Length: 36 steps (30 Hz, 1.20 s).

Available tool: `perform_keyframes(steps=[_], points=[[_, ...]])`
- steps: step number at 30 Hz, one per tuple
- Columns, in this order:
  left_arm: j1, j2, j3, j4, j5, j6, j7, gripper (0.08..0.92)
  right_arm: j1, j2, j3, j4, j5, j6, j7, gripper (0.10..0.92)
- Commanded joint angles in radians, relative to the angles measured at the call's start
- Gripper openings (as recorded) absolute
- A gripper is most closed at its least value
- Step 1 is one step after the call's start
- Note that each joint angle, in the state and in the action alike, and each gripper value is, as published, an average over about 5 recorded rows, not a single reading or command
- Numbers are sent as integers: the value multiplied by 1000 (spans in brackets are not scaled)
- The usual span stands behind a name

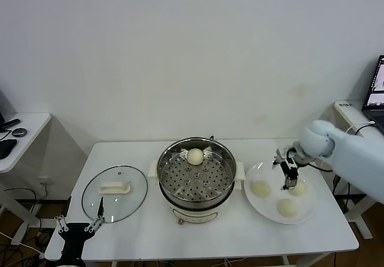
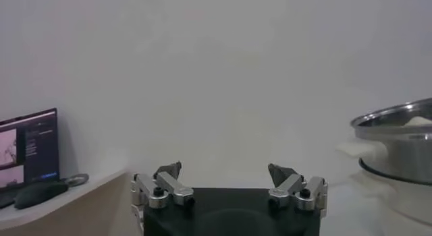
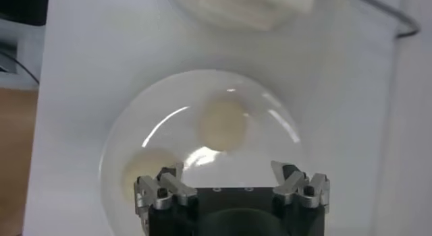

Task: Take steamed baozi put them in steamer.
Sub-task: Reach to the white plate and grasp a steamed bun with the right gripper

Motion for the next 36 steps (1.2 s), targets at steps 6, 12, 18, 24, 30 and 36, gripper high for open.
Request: perform_keyframes(steps=[6, 12, 18, 24, 30, 36], points=[[8, -1, -10, 0, 19, -8, -1, 823, -184, 161, 134, -180, -113, 55, 19, 823], [13, -2, -20, 4, 22, -12, -4, 823, -186, 216, 149, -252, -142, 79, 32, 823], [17, -1, -23, 8, 25, -16, -6, 823, -184, 239, 154, -289, -143, 80, 33, 823], [16, -3, -22, 8, 25, -15, -6, 823, -191, 244, 155, -287, -143, 76, 27, 818], [17, -4, -22, 6, 25, -16, -7, 823, -194, 244, 159, -283, -144, 73, 24, 715], [20, -5, -23, 3, 25, -17, -7, 823, -187, 241, 161, -272, -143, 69, 18, 563]])
